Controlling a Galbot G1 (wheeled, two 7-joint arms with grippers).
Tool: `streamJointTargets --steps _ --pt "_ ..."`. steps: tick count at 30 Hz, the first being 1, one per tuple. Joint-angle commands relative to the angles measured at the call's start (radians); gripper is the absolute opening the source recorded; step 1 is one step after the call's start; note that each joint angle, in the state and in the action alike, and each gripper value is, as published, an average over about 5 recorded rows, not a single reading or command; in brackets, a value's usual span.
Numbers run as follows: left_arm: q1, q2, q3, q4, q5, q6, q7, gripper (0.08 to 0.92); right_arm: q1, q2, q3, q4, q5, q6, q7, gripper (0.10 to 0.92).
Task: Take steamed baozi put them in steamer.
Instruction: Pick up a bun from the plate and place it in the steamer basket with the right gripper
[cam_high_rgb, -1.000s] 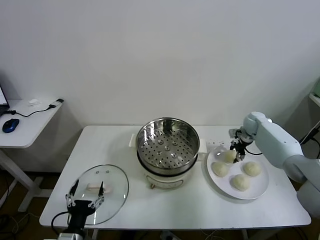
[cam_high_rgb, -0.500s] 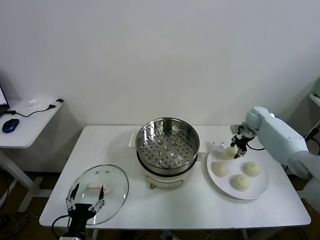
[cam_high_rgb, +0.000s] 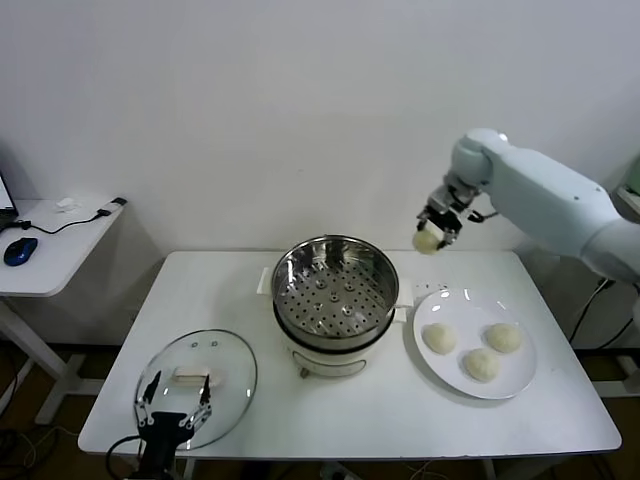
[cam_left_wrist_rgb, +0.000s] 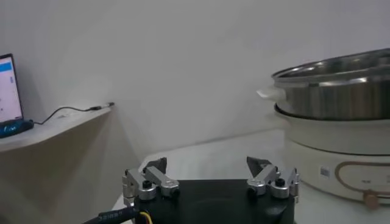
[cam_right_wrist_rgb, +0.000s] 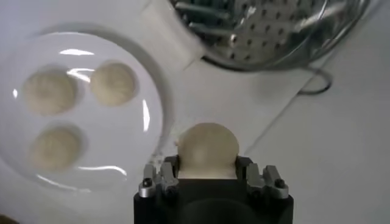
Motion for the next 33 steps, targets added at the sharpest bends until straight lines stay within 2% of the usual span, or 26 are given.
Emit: streamJointTargets --steps 1,7,15,25,33 --pt "0.008 0.001 -0.005 -0.015 -0.005 -0.003 0.000 0.823 0.061 0.102 -0.038 0.213 -0.195 0.197 0.064 0.599" --pt "0.016 0.006 -0.011 -0.034 -0.010 0.000 0.001 0.823 -0.108 0.179 0.043 0.145 -0.412 0.274 0.114 0.602" --pt "0.017 0.005 -0.011 -0.042 -0.009 0.004 0.001 0.823 -0.244 0.267 0.113 -0.005 -0.528 0.312 0.152 0.598" --pt "0.014 0.005 -0.011 -0.035 -0.008 0.004 0.002 0.823 -0.290 0.306 0.133 -0.112 -0.542 0.313 0.158 0.602" --pt "0.001 0.007 -0.010 -0.032 -0.004 0.008 0.003 0.823 -0.293 0.316 0.139 -0.133 -0.530 0.305 0.159 0.614"
